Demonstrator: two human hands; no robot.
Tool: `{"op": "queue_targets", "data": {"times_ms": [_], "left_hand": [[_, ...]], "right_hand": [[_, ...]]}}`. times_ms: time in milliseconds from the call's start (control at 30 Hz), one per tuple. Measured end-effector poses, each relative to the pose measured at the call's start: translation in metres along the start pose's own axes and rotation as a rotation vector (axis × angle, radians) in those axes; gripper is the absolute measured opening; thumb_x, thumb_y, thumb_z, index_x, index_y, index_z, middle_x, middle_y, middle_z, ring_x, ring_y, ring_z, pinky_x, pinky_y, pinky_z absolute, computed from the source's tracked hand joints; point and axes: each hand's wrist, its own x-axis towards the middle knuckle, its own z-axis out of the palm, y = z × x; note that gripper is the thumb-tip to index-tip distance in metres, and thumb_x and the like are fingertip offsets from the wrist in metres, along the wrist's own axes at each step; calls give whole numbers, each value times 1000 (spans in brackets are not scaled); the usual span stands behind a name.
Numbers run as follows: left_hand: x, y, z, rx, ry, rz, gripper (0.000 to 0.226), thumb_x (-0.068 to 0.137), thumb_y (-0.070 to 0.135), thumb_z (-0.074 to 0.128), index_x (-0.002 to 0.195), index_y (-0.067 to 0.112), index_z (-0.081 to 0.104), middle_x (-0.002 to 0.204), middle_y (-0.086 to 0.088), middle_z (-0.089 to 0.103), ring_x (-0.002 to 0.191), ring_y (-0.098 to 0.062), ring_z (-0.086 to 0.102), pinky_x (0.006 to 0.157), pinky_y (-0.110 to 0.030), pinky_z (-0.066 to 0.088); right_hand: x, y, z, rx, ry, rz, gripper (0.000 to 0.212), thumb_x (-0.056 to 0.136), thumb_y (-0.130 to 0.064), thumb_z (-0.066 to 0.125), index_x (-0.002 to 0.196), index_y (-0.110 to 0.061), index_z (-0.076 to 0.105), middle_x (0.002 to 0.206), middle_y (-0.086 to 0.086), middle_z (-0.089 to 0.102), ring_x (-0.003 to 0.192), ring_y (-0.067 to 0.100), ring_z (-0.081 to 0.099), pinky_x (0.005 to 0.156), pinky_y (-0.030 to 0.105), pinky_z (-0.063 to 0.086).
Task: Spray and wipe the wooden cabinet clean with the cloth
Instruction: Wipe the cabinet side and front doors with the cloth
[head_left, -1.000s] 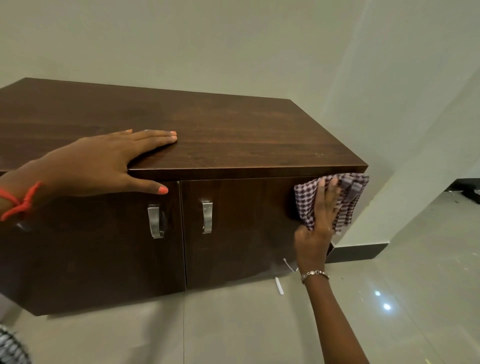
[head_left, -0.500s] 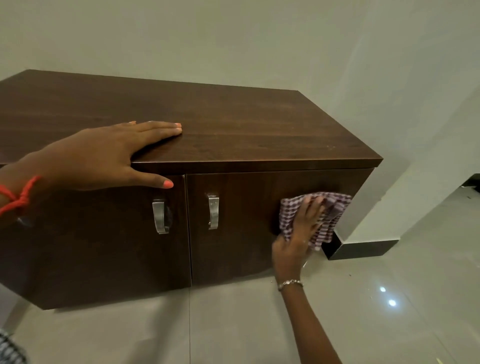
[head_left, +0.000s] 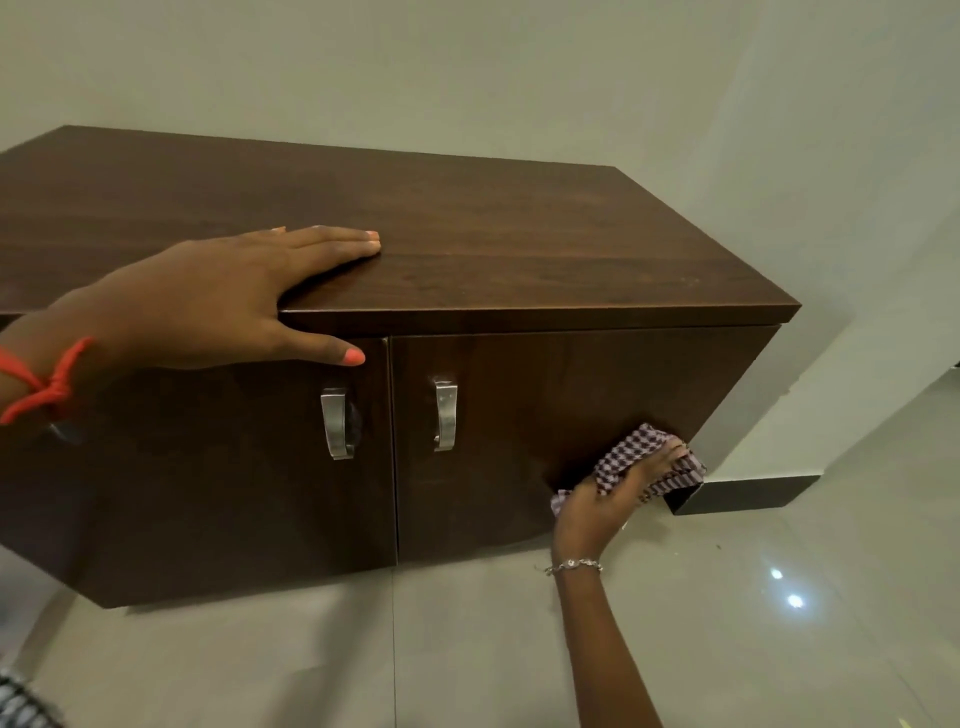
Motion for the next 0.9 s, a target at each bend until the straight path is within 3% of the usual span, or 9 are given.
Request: {"op": "queue_targets", "data": {"times_ms": [167, 267, 367, 500, 600, 700, 767, 833, 900], "left_hand": [[-1, 2, -1, 1, 2, 1, 89, 45, 96, 24, 123, 70, -9, 138, 38, -4, 139, -16, 11, 105, -49, 26], [-3, 5, -2, 4, 2, 5, 86, 45, 96, 23, 121, 71, -10, 135, 40, -5, 139, -17, 13, 103, -47, 29], [-3, 6, -3, 0, 9, 7, 87, 45, 96, 22, 121, 70, -10, 135, 40, -5, 139, -15, 13, 104, -47, 28], [-3, 7, -2, -3, 15, 13, 88, 46, 94, 23, 123, 68, -9, 135, 39, -4, 139, -15, 14, 103, -47, 29], [-3, 7, -3, -6, 11, 16, 88, 45, 97, 23, 122, 71, -10, 137, 38, -2, 139, -17, 17, 101, -49, 32], [-3, 8, -3, 0, 8, 10, 87, 47, 95, 24, 123, 70, -10, 136, 39, -3, 139, -18, 17, 101, -49, 32], [-5, 9, -3, 6, 10, 9, 87, 48, 94, 24, 124, 68, -10, 135, 40, -5, 139, -17, 15, 101, -47, 31], [-6, 11, -3, 4, 11, 11, 90, 48, 92, 25, 127, 66, -9, 135, 40, -5, 140, -17, 13, 103, -47, 29], [-5, 10, -2, -1, 18, 15, 94, 48, 92, 25, 131, 63, -6, 135, 39, -4, 140, -17, 13, 104, -47, 28]], "right_hand": [[-11, 24, 4, 226, -41, 360, 90, 68, -8, 35, 135, -58, 2, 155, 1, 14, 137, 28, 27, 110, 52, 29], [11, 31, -6, 387, 66, 528, 75, 75, -19, 36, 142, -46, 15, 128, 1, 42, 98, 22, 53, 87, 37, 44], [18, 24, -13, 426, 103, 543, 55, 88, -19, 34, 141, -33, 32, 105, 2, 52, 69, 14, 46, 69, 29, 44], [-9, 20, -11, 414, -23, 641, 75, 69, -41, 41, 142, -42, 22, 120, 8, 49, 97, 30, 55, 86, 48, 47], [-47, 9, -3, 274, -150, 636, 63, 92, -13, 30, 147, -36, 9, 144, 4, 34, 113, 28, 49, 97, 46, 43], [-66, 14, 3, 366, -180, 753, 74, 91, 6, 26, 145, -39, 2, 141, 0, 36, 119, 28, 47, 101, 51, 39], [-53, 20, 3, 437, -113, 802, 74, 90, 10, 26, 147, -36, 9, 121, 7, 53, 94, 25, 61, 82, 40, 52], [-39, 20, 1, 464, -23, 790, 57, 96, 2, 25, 145, -28, 22, 79, 6, 51, 47, 8, 52, 48, 19, 46], [-39, 10, -2, 440, 13, 737, 51, 98, -1, 25, 140, -27, 28, 74, 4, 47, 42, 5, 48, 45, 16, 42]]}}
